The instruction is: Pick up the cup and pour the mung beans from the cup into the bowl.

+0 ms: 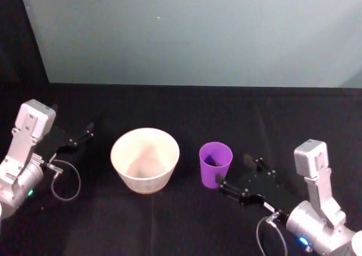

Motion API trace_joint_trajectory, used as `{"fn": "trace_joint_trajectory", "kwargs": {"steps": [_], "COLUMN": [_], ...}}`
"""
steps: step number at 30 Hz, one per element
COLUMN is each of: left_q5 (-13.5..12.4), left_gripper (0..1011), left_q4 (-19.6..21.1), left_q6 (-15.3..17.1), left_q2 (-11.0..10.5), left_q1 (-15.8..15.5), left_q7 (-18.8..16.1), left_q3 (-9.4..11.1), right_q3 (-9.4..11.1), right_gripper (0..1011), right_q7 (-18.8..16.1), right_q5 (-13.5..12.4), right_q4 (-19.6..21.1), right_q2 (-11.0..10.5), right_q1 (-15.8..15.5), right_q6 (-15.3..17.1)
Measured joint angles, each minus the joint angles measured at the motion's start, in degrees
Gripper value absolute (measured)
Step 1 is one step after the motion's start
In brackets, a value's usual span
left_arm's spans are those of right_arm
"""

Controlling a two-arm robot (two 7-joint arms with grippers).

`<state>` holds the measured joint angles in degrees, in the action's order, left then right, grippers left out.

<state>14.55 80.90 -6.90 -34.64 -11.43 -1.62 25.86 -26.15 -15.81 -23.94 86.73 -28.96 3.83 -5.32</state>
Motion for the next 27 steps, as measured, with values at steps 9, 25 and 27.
{"fn": "trace_joint_trajectory", "kwargs": {"steps": [9, 25, 27], "left_q5": [0.0, 0.0, 0.0], "left_gripper": [1011, 1011, 1012], "left_q4": [0.0, 0.0, 0.0], "left_q6": [0.0, 0.0, 0.0], "left_q2": [0.0, 0.0, 0.0], "left_q1": [0.0, 0.0, 0.0], "left_q7": [0.0, 0.0, 0.0], "left_q3": [0.0, 0.0, 0.0], "right_q3": [-0.89, -1.63, -1.44], "right_gripper": [1003, 1003, 1003], "right_q7": [-1.9, -4.33, -4.46], "right_q5": [1.86, 5.89, 6.01], "right_q4": [-3.67, -9.24, -9.34], "right_q2": [3.1, 7.16, 7.35], "right_q1": [3.02, 7.16, 7.16], "right_q6": [0.4, -1.06, -1.35]}}
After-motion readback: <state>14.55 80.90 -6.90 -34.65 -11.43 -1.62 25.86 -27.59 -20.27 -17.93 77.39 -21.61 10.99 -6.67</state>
